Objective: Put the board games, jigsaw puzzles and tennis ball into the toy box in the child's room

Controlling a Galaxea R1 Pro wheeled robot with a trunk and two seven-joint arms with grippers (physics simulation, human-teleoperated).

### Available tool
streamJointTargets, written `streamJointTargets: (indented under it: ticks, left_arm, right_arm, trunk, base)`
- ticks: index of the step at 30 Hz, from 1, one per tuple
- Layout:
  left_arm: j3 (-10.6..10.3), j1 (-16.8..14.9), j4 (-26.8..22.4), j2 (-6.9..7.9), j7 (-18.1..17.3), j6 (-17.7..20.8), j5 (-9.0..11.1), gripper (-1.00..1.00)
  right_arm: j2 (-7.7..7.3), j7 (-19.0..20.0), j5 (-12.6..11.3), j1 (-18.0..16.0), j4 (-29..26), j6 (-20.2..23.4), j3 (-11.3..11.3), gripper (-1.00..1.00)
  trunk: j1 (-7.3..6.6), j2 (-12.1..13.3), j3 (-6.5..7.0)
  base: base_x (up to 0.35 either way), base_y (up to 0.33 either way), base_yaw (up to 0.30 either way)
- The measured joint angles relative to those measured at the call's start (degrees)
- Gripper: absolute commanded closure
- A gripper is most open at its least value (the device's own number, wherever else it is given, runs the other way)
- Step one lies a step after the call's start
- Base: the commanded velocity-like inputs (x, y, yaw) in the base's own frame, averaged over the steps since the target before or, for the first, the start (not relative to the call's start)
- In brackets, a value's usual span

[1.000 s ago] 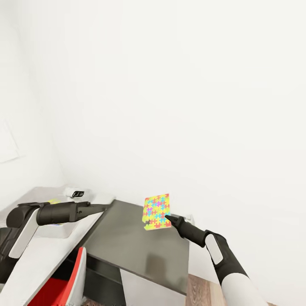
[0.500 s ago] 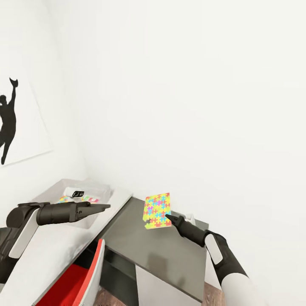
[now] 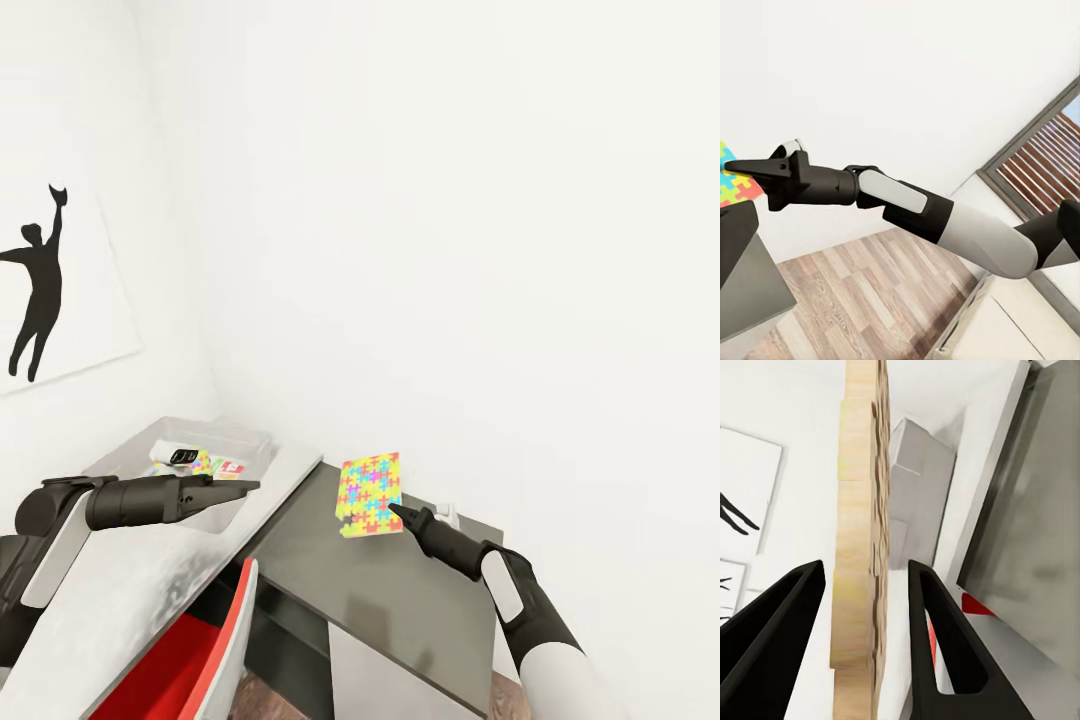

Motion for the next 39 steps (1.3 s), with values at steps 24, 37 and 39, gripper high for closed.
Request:
streamJointTargets:
  ticks: [24,37,39]
  left_arm:
    - [0.3,0.0,0.0,0.06,-0.1,0.0,0.3,-1.00]
    - [1.0,0.0,0.0,0.08,-0.4,0.0,0.6,-1.00]
    - [1.2,0.0,0.0,0.08,-0.4,0.0,0.6,-1.00]
  right_arm:
    - [-0.04,0.0,0.1,0.0,0.1,-0.5,0.0,1.00]
    - [0.00,-0.2,0.1,0.0,0.1,-0.5,0.0,1.00]
    - [0.00,-0.2,0.2,0.0,0.1,-0.5,0.0,1.00]
  trunk:
    - [0.00,0.0,0.00]
    - [-0.01,0.0,0.00]
    - [-0.02,0.0,0.00]
  base:
    - [0.000,0.000,0.104]
    - [0.077,0.000,0.287]
    - [0.252,0.000,0.289]
